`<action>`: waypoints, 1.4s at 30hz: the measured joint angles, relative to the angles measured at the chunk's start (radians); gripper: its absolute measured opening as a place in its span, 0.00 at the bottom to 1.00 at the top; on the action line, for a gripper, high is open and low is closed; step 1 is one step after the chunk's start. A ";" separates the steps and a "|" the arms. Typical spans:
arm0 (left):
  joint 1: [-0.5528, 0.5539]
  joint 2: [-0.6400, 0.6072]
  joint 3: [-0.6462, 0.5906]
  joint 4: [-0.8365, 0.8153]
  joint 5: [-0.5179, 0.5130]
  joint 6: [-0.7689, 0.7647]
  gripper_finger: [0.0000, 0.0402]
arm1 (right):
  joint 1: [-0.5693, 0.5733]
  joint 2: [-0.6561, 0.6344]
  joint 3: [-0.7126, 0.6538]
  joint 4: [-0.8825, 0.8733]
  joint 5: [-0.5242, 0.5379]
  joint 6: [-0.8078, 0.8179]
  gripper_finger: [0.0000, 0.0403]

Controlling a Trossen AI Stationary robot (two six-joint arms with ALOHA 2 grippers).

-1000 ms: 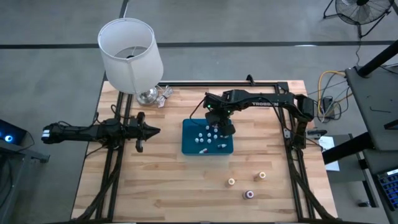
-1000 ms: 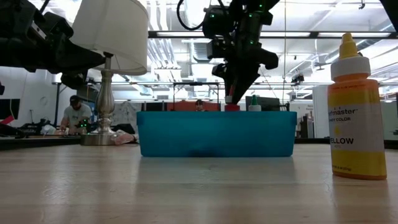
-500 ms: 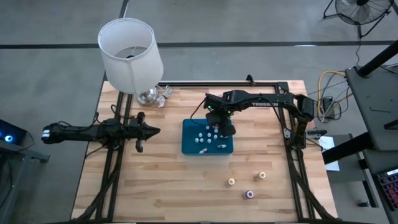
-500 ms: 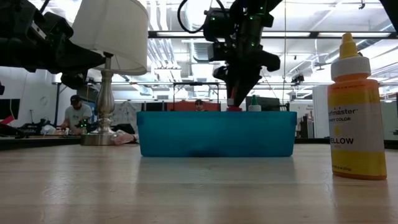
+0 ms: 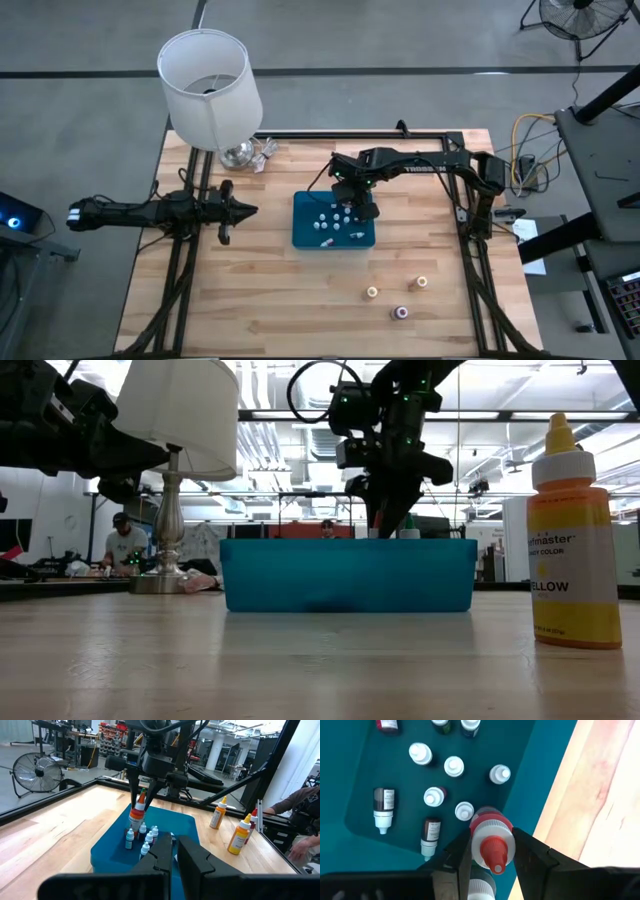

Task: Pick & Place food coloring
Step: Put the large orange food coloring bottle into the blue bin

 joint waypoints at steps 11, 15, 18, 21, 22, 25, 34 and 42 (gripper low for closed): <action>0.000 0.000 0.000 0.000 0.000 0.000 0.00 | -0.001 0.000 -0.003 0.011 0.000 -0.007 0.31; 0.000 0.000 0.000 0.000 0.000 0.000 0.00 | -0.001 0.000 -0.003 0.028 0.000 -0.007 0.34; 0.000 0.000 0.000 0.000 0.000 0.000 0.00 | -0.001 0.000 -0.003 0.030 0.001 -0.004 0.36; 0.000 0.000 0.000 0.000 0.000 0.000 0.00 | -0.001 0.000 -0.003 0.029 0.002 -0.003 0.37; 0.000 0.000 0.000 0.000 0.000 0.000 0.00 | -0.001 0.000 -0.003 0.029 0.002 -0.003 0.38; 0.000 0.000 0.000 0.000 0.000 0.000 0.00 | -0.001 0.000 -0.003 0.026 0.002 0.000 0.39; 0.000 0.000 0.000 0.000 0.000 0.000 0.00 | 0.000 -0.006 -0.003 0.022 0.002 0.015 0.40; 0.000 0.000 0.000 0.000 0.000 0.000 0.00 | -0.003 -0.036 -0.003 0.019 0.003 0.015 0.40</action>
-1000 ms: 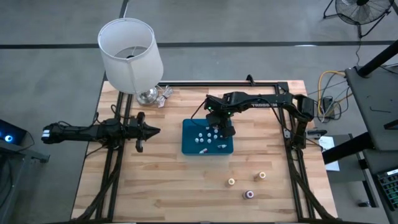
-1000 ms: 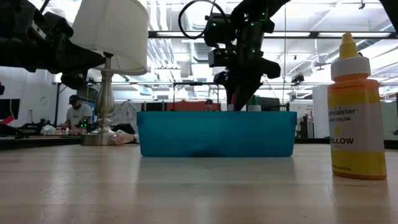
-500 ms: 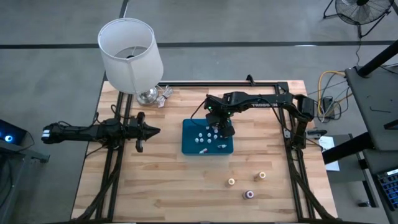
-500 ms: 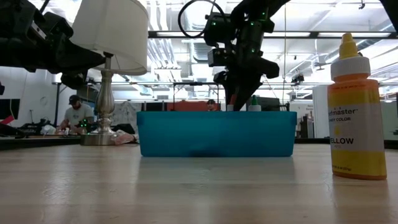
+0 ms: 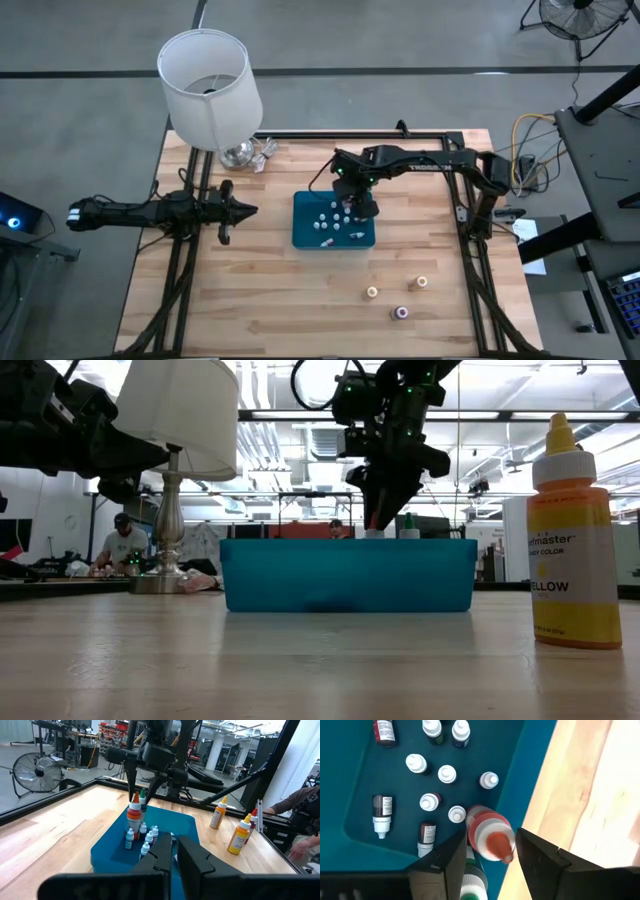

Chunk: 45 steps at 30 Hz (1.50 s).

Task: Pick & Place food coloring
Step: Put the large orange food coloring bottle into the blue bin, then put the right large yellow bottle into the blue bin

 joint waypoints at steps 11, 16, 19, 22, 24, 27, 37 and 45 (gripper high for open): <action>0.000 0.000 0.000 0.000 0.000 0.000 0.00 | 0.000 -0.060 0.001 -0.004 0.000 0.012 0.40; 0.000 0.000 0.000 -0.001 0.000 0.000 0.00 | 0.021 -0.139 0.021 -0.018 0.002 0.072 0.40; 0.000 0.000 0.000 -0.001 0.000 0.000 0.00 | 0.054 -0.206 0.038 -0.040 0.001 0.111 0.40; 0.000 0.000 0.000 0.000 0.000 0.000 0.00 | 0.100 -0.271 0.047 -0.072 -0.002 0.142 0.40; 0.000 0.000 0.000 0.000 0.000 0.000 0.00 | 0.137 -0.309 0.047 -0.095 -0.002 0.176 0.40; 0.000 0.000 0.000 0.000 0.000 0.000 0.00 | 0.193 -0.358 0.047 -0.130 -0.002 0.217 0.40; 0.000 0.000 0.000 0.000 0.000 0.000 0.00 | 0.322 -0.453 0.047 -0.193 -0.005 0.385 0.40; 0.000 0.000 0.000 0.000 0.000 0.000 0.00 | 0.410 -0.467 0.047 -0.252 -0.076 0.424 0.40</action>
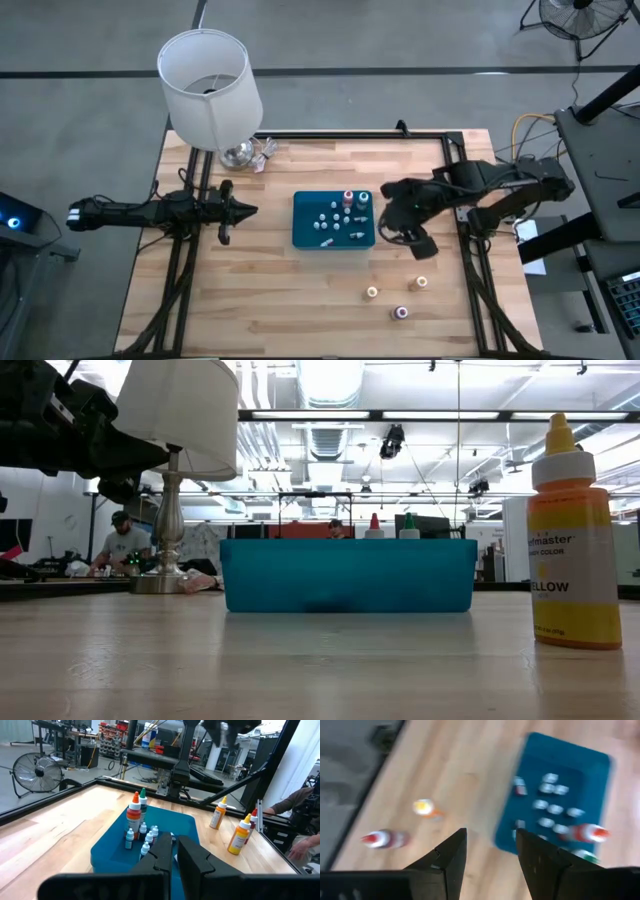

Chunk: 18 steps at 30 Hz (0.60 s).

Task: Pick & Place food coloring
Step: Put the right large yellow bottle into the blue bin

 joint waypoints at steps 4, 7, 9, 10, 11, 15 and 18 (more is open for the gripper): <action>0.000 0.000 0.000 0.000 0.000 0.000 0.00 | 0.045 0.000 0.000 -0.004 -0.106 -0.022 0.40; 0.000 0.000 0.000 0.000 0.000 0.000 0.00 | 0.091 -0.004 0.000 -0.004 -0.115 -0.036 0.40; 0.000 0.000 0.000 0.000 0.000 0.000 0.00 | 0.120 -0.004 0.000 -0.005 -0.116 -0.045 0.40; 0.000 0.000 0.000 0.000 0.000 0.000 0.00 | 0.132 -0.004 0.000 -0.005 -0.116 -0.046 0.40; 0.000 0.000 0.000 0.000 0.000 0.000 0.00 | 0.143 -0.004 0.000 -0.005 -0.116 -0.046 0.40; 0.000 0.000 0.000 0.000 0.000 0.000 0.00 | 0.170 -0.011 0.000 -0.006 -0.110 -0.051 0.40; 0.000 0.000 0.000 0.000 0.000 0.000 0.00 | 0.178 -0.015 -0.001 -0.016 -0.109 -0.047 0.40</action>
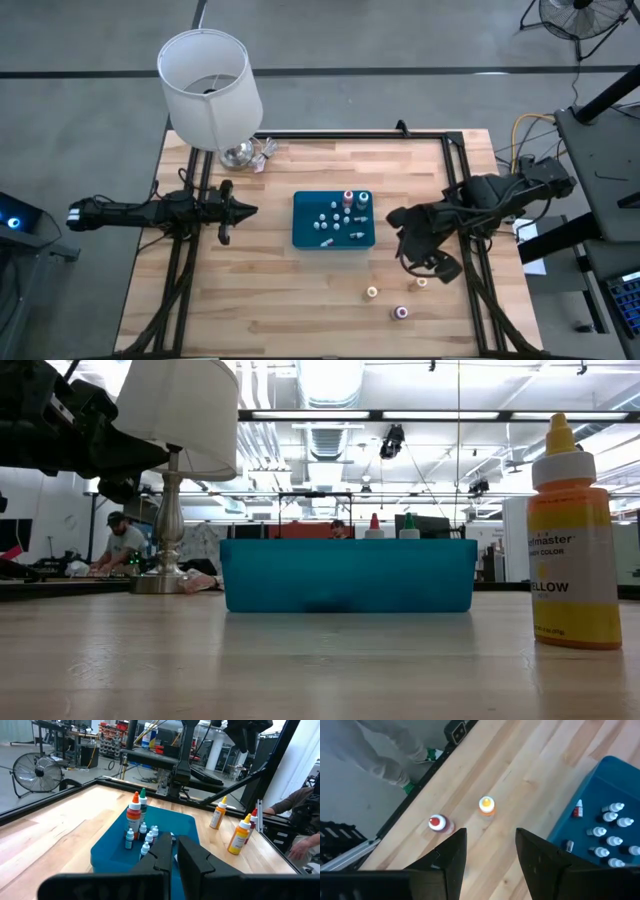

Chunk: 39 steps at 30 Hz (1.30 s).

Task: Pick & Place food coloring
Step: Put the right large yellow bottle into the blue bin

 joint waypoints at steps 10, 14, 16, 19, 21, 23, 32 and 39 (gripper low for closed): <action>0.000 0.000 0.000 0.000 0.000 0.000 0.00 | 0.104 -0.050 0.000 -0.117 0.003 0.018 0.40; 0.000 0.000 0.000 0.000 0.000 0.000 0.00 | 0.145 -0.062 -0.001 -0.162 0.002 0.051 0.40; 0.000 0.000 0.000 0.000 0.000 0.000 0.00 | 0.159 -0.064 0.000 -0.181 0.001 0.075 0.40; 0.000 0.000 0.000 0.000 0.000 0.000 0.00 | 0.176 -0.064 -0.002 -0.211 0.000 0.094 0.40; 0.000 0.000 0.000 0.000 0.000 0.000 0.00 | 0.175 -0.074 -0.014 -0.220 0.000 0.097 0.40; 0.000 0.000 0.000 0.000 0.000 0.000 0.00 | 0.175 -0.099 -0.033 -0.224 0.001 0.098 0.40; 0.000 0.000 0.000 0.000 0.000 0.000 0.00 | 0.175 -0.198 -0.110 -0.239 0.056 0.098 0.36; 0.000 0.000 0.000 0.000 0.000 0.000 0.00 | 0.175 -0.217 -0.203 -0.187 0.107 0.076 0.35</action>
